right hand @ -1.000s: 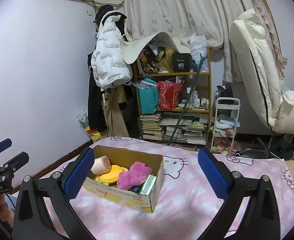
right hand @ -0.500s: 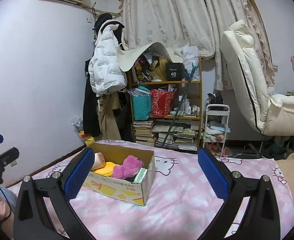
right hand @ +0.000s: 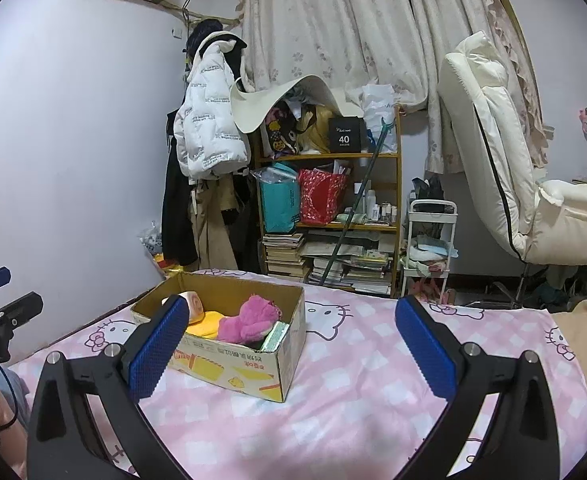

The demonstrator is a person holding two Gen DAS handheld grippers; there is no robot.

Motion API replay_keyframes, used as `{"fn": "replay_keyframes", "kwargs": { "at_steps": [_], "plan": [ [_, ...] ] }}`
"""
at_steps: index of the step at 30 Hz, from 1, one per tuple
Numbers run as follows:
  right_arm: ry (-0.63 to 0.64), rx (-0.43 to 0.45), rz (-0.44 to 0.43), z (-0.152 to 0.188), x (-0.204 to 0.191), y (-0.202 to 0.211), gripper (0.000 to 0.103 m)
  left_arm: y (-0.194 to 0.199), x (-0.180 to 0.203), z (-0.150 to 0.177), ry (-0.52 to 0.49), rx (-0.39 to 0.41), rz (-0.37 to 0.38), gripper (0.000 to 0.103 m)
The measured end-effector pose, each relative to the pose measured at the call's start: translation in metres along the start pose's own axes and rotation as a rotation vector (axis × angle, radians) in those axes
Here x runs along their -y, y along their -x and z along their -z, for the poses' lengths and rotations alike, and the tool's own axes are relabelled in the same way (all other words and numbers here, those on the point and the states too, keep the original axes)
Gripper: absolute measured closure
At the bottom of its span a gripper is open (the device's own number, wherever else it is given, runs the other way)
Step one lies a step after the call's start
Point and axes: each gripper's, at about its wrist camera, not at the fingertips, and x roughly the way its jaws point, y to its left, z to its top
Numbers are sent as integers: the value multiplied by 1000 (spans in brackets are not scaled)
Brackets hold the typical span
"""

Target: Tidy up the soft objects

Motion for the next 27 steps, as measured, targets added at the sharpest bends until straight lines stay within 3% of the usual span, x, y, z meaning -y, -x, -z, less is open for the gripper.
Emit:
{"fn": "replay_keyframes", "kwargs": {
  "at_steps": [27],
  "plan": [
    [-14, -7, 1, 3, 3, -2, 0, -2, 9, 6, -27, 1, 1, 1]
  ]
}}
